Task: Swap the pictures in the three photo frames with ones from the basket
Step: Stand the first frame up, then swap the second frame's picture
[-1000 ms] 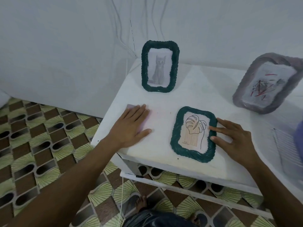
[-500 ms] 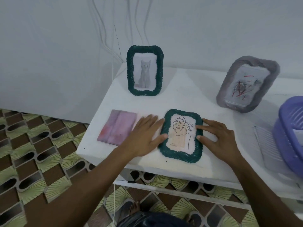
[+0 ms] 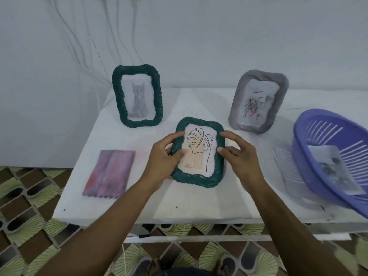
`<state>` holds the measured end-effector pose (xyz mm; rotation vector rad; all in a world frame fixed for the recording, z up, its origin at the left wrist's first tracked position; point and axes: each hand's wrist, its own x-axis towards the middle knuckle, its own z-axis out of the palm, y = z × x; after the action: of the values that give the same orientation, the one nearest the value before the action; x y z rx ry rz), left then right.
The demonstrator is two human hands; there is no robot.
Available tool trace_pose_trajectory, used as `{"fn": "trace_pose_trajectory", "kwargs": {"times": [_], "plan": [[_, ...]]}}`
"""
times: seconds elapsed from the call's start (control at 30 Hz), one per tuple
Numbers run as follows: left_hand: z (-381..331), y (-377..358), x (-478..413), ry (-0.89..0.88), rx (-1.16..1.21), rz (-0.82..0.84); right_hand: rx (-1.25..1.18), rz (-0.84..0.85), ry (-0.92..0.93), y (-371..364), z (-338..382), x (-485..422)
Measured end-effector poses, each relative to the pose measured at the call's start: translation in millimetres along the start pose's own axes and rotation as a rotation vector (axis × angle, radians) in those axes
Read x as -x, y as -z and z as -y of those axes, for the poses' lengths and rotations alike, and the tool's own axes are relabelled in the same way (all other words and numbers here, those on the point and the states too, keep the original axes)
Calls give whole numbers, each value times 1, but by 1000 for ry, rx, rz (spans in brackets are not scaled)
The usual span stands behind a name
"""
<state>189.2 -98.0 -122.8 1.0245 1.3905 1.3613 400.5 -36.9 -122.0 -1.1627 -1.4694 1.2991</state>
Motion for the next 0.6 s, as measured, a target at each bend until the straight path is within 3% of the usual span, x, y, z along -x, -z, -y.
{"fn": "trace_pose_trajectory", "kwargs": {"times": [0.17, 0.3, 0.6], "plan": [[-29, 10, -31, 27, 126, 165, -138, 26, 2, 5, 33, -31], [-58, 15, -71, 27, 68, 357, -143, 75, 93, 5, 59, -60], [-68, 4, -140, -87, -27, 264, -116, -52, 157, -10, 56, -127]]}}
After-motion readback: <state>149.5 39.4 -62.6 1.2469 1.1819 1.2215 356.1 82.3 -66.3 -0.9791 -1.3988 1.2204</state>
